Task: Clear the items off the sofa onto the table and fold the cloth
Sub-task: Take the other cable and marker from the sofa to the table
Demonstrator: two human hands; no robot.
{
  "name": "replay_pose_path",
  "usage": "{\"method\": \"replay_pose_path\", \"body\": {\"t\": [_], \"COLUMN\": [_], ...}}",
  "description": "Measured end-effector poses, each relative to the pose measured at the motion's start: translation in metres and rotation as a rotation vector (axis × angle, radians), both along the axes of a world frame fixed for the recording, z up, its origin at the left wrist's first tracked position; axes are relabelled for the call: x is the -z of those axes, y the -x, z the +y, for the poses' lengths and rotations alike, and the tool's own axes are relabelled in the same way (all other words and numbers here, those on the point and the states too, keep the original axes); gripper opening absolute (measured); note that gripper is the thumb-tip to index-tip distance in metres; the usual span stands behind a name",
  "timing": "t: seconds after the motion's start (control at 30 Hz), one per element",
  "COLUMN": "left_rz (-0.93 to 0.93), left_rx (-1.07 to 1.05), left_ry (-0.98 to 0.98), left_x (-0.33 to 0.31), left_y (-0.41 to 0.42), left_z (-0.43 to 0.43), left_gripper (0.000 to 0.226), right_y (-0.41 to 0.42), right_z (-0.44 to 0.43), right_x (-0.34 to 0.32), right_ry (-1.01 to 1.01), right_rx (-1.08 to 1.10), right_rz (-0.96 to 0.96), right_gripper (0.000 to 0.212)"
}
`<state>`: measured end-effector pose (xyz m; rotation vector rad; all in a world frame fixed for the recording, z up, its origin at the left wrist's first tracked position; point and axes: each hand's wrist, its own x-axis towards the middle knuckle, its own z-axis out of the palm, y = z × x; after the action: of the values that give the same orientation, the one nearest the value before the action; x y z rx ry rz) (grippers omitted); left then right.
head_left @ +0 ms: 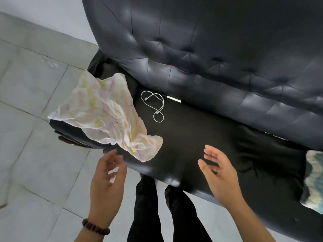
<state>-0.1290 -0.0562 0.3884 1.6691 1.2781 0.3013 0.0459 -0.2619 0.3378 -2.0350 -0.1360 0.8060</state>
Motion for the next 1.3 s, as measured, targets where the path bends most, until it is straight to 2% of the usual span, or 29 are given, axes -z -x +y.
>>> {"method": "replay_pose_path", "body": {"t": [0.1, 0.3, 0.4, 0.5, 0.63, 0.73, 0.83, 1.0, 1.1, 1.2, 1.3], "left_rz": [0.020, 0.116, 0.169, 0.241, 0.461, 0.415, 0.316, 0.125, 0.087, 0.249, 0.310], "left_rx": [0.043, 0.154, 0.310, 0.494, 0.669, 0.647, 0.581, 0.465, 0.488, 0.546, 0.531], "left_ry": [0.053, 0.133, -0.015, -0.232, -0.512, -0.644, -0.679, -0.598, -0.524, -0.550, -0.340], "left_x": [0.080, 0.288, 0.370, 0.431, 0.496, 0.516, 0.519, 0.509, 0.492, 0.473, 0.453], "left_y": [-0.036, -0.126, -0.168, -0.198, -0.197, -0.189, -0.191, -0.190, -0.174, -0.140, -0.106], "left_z": [0.041, 0.117, 0.144, 0.154, 0.138, 0.129, 0.133, 0.142, 0.142, 0.131, 0.113], "left_gripper": [0.033, 0.035, 0.043, 0.053, 0.075, 0.068, 0.050, 0.027, 0.025, 0.024, 0.024], "right_y": [-0.024, -0.087, -0.124, -0.158, -0.176, -0.178, -0.187, -0.175, -0.141, -0.094, -0.051], "right_z": [0.046, 0.145, 0.191, 0.228, 0.254, 0.263, 0.271, 0.253, 0.223, 0.187, 0.156], "right_x": [0.072, 0.247, 0.321, 0.376, 0.436, 0.455, 0.457, 0.447, 0.434, 0.413, 0.387], "right_ry": [0.049, 0.133, 0.249, 0.316, 0.547, 0.657, 0.709, 0.633, 0.488, 0.391, 0.390], "right_rx": [0.002, -0.134, -0.259, -0.295, -0.418, -0.366, -0.342, -0.269, -0.206, -0.159, -0.157], "right_rz": [-0.007, -0.144, -0.294, -0.433, -0.599, -0.768, -0.783, -0.825, -0.687, -0.460, -0.306], "right_gripper": [0.040, 0.045, 0.047, 0.048, 0.052, 0.045, 0.039, 0.036, 0.037, 0.034, 0.033]}}
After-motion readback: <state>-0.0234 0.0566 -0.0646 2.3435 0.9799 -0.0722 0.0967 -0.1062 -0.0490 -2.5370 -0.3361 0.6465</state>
